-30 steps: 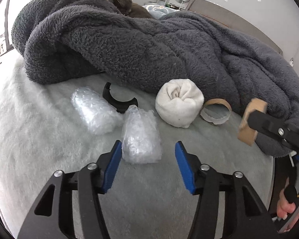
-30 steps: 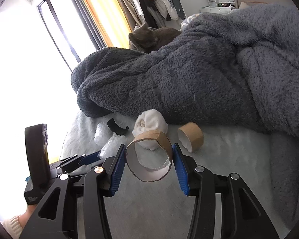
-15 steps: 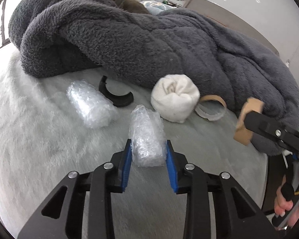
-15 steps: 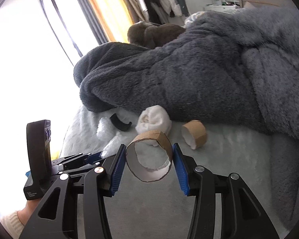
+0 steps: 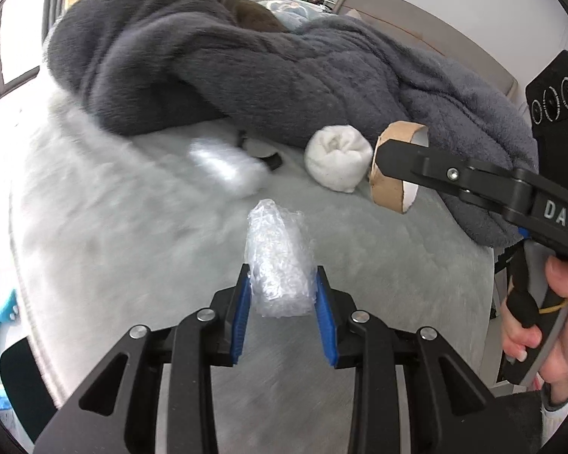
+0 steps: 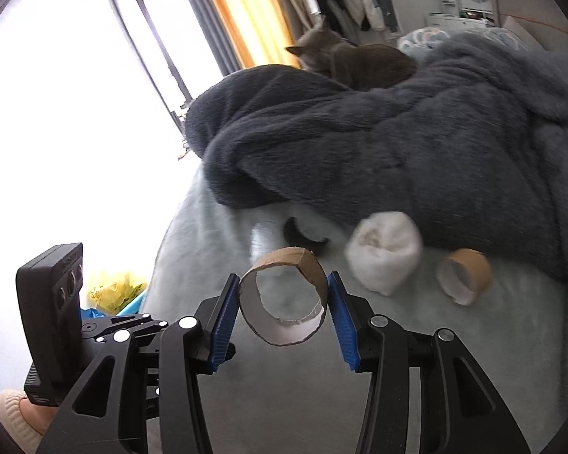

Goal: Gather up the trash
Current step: 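Carry bubble wrap and tape roll down over the teal bin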

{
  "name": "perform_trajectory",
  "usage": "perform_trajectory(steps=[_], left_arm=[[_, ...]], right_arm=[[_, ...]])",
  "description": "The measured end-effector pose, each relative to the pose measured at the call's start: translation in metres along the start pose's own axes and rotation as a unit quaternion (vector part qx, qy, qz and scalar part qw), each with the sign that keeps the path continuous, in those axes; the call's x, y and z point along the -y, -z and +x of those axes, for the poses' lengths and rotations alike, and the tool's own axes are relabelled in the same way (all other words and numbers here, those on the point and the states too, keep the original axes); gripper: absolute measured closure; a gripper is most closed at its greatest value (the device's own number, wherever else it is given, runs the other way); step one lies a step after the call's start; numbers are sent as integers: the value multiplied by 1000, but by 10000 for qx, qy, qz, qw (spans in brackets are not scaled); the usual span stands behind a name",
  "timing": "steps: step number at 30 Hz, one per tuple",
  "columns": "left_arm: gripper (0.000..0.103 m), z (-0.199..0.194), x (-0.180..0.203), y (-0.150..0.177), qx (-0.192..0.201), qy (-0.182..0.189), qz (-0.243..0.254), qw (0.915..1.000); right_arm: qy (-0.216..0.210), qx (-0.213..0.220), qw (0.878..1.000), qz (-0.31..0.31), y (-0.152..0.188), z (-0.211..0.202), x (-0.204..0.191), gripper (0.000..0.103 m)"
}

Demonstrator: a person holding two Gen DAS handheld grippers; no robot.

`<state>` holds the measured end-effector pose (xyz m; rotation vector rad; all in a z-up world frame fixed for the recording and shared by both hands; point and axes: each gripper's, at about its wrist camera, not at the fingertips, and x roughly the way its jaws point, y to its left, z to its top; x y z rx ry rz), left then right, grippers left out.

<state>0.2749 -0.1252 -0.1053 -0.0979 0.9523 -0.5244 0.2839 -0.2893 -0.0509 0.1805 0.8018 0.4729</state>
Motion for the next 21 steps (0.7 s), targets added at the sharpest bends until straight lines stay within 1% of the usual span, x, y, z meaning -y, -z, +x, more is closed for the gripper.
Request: perform_trajectory(steps=[3,8,13,15,21], left_arm=[[68,-16,-16,4,84,-52,-106,9999],[68,-38,-41,6,245,-212,-275,9991],[68,-59,-68,10,411,-477,-509,9967],[68,-66,-80,12,446,-614,-594,9953],[68,-84,-112,24,425,-847,-813,9922]], right_arm=[[-170,13,9999,-18,-5,8,-16,55],[-291,-31,9994,-205,-9,25,-44,55],[-426,-127,9984,-350,-11,44,-70,55],[-485,-170,9978,-414,-11,51,-81,55],[-675,-257,9955,-620,-12,69,-116,55]])
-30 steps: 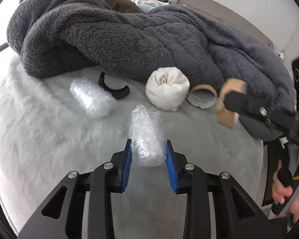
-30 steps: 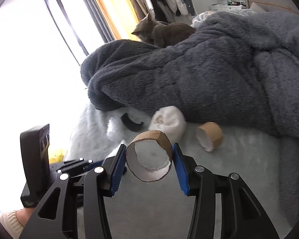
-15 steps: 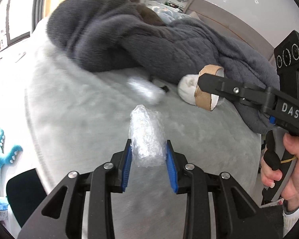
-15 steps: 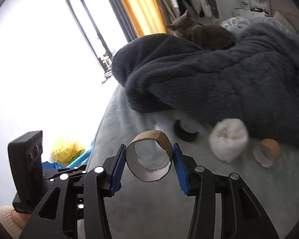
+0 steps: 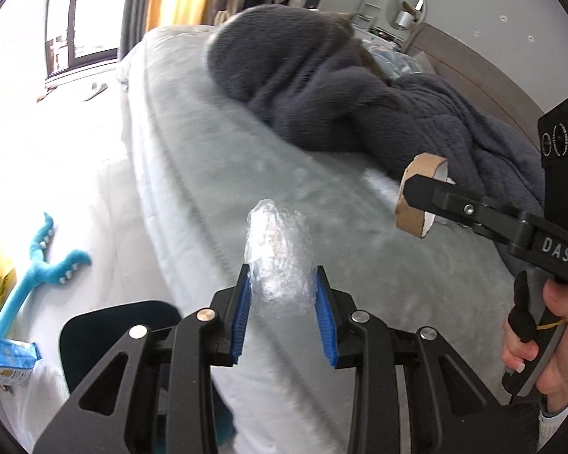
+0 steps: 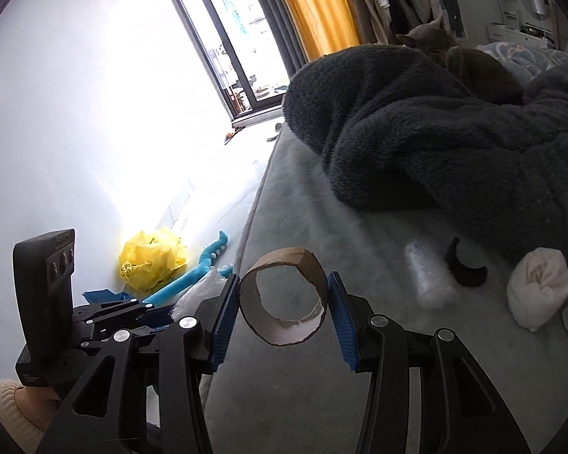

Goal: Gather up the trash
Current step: 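Carry bubble wrap and tape roll down over the teal bin, then open left tool over the bin while right opens to drop the tape roll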

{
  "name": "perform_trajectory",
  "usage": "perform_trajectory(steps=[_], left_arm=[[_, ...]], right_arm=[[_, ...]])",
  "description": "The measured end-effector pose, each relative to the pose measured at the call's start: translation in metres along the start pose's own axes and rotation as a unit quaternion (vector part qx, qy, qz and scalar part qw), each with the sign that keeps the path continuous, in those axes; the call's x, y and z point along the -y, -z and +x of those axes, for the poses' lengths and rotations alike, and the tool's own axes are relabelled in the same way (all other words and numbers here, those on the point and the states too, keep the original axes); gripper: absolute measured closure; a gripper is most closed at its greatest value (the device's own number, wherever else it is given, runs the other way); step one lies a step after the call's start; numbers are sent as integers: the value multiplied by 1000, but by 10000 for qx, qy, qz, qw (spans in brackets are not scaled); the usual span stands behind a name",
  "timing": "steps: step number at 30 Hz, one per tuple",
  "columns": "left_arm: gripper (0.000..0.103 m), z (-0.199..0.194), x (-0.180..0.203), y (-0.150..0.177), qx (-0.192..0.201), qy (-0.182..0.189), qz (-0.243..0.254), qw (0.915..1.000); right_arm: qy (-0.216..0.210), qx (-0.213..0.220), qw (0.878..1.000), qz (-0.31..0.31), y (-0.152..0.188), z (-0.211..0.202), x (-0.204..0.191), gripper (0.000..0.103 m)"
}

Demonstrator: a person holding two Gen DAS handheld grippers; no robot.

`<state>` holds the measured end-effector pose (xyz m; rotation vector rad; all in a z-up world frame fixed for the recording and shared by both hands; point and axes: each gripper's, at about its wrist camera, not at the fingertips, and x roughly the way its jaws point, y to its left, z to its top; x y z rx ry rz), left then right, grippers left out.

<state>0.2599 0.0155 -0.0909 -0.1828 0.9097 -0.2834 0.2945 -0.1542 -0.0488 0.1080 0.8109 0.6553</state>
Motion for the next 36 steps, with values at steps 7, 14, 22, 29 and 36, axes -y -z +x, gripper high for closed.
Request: perform_trajectory(steps=[7,14,22,29,36], left_arm=[[68,-11,-39,11,-101,-245,-198,9995],[68,-16,-77,23,-314,-512,-427,9973],[68,-9,-117,47,-902,-580,-734,9915],[67,5,-146,76,-1578,-615,-897,9815],[54,10,-176,104,-2121,-749,-1017,9690]], right_arm=[[-209,-102,9996,-167,-4,27,-34,55],[-390,-326,9978,-433,0,55,-70,55],[-489,-528,9958,-559,3,85,-99,55],[-522,-705,9939,-663,9,108,-116,55],[-593,-913,9912,-756,18,135,-137,55]])
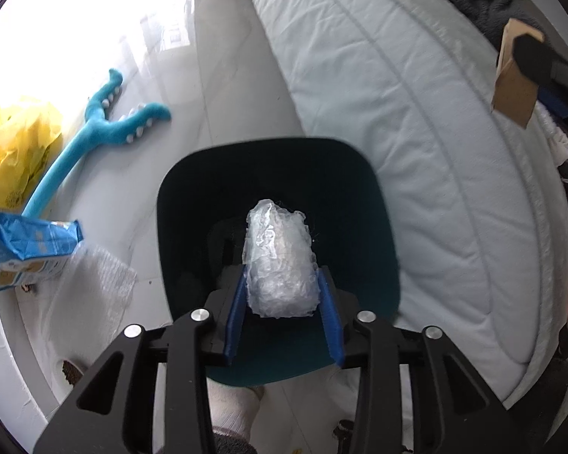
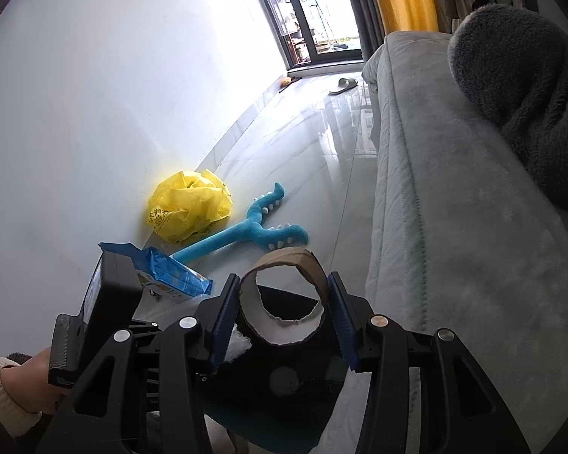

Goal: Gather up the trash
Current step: 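Open left tool over the bin while right opens to drop the tape roll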

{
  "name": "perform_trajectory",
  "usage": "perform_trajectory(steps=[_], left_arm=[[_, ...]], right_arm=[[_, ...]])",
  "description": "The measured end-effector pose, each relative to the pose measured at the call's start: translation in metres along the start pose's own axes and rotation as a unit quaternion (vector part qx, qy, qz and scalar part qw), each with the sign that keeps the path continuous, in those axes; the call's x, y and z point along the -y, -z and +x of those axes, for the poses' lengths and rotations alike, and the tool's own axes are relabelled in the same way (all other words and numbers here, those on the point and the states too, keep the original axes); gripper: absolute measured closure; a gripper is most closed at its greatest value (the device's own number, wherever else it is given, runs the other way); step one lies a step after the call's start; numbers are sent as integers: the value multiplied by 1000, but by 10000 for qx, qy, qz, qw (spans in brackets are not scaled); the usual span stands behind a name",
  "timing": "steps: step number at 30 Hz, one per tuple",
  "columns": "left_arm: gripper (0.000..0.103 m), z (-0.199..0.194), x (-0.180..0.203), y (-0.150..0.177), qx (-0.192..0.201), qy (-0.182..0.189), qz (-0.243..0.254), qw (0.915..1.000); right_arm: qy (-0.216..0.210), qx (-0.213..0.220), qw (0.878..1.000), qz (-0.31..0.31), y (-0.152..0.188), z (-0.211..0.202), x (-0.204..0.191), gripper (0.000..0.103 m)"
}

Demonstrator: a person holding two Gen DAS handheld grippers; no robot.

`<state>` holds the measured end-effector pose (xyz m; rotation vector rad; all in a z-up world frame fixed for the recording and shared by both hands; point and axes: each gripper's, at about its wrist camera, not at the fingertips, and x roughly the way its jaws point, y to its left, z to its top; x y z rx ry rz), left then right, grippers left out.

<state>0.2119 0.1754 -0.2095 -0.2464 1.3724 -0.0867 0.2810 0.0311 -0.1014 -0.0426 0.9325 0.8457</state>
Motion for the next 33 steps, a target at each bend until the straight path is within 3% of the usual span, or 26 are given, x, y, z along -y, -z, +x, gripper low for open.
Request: perform_trajectory(steps=[2,6,11,18,25,33], left_arm=[[43,3,-7,6,-119,-21,20,9999],[33,-3,-18,11,-102,-47,50,9999],[25,-24,-30,13,313,-205,31,9993],[24,-58,-43,14,1059,-271,42,9940],[24,-101,-53,14,2060,-635,-59,9765],[24,-136,-52,14,2878,-878,-24,9537]], right_arm=[[-29,-71,10000,-40,1,9,-5,55],[-102,-246,9996,-90,7,26,-17,55],[-134,-526,9984,-127,13,49,-27,55],[22,-1040,9944,-185,33,84,-34,55],[122,-1416,9897,-187,49,112,-40,55],[285,-1787,9830,-327,66,134,-47,55]])
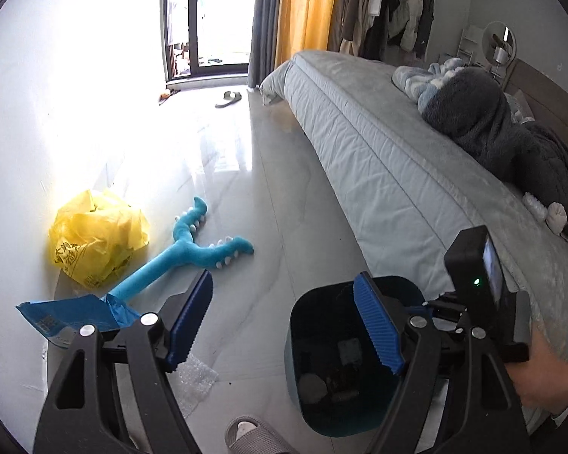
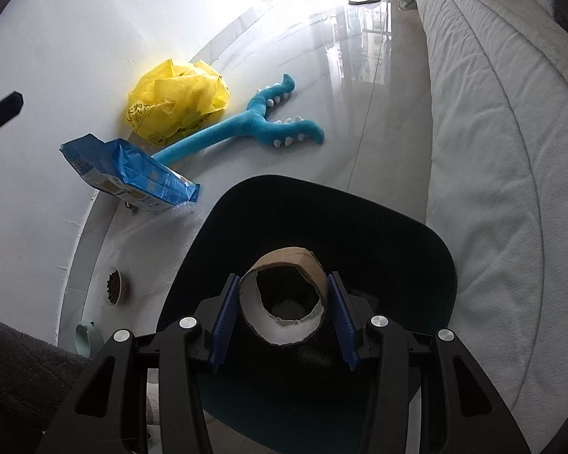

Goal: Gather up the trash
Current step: 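Open left tool over the bin while right opens to drop the tape roll, then move both tools back up to the remaining items on the bed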

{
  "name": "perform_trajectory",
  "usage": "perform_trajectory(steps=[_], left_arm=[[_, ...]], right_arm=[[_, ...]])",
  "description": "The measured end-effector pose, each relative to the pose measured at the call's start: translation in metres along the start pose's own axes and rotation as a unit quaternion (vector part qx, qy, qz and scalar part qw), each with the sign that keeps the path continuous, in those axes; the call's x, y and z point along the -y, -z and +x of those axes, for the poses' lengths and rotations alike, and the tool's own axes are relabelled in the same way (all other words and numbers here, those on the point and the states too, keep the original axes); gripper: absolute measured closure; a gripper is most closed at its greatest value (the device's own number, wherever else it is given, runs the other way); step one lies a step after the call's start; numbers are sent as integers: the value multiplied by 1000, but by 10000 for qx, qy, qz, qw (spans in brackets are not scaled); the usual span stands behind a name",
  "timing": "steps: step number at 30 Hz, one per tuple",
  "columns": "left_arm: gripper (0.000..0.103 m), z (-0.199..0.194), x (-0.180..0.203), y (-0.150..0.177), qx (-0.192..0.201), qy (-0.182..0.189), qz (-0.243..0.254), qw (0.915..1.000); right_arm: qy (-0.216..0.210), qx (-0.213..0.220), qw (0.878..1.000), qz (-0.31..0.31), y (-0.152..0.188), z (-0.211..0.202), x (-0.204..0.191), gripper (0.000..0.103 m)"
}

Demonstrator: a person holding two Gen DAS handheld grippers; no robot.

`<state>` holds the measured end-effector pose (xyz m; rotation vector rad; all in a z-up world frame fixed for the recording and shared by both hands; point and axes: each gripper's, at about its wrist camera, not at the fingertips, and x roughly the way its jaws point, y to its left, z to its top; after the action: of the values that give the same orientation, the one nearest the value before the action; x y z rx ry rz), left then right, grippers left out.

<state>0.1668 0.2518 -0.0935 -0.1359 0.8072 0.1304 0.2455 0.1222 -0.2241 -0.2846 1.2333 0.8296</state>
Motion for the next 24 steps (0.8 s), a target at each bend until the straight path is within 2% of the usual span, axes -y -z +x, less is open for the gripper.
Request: perform_trajectory(steps=[11,14,19,24], left_arm=[[22,-38,28,-24,935,229,80,9953],[19,-47,40,-30,1195,215,224,9924],[17,-50,60,-39,1334,410,197,9900],[15,-54,85,-45,1496,485,296,9871]], right_arm=[[170,-12,9998,-136,3,-12,-3,54],[229,35,9996,-148,5,-20,-1,44],[118,132,9998,-130,7,-35,3,40],[-11,486,9987,-129,6,-63,7,36]])
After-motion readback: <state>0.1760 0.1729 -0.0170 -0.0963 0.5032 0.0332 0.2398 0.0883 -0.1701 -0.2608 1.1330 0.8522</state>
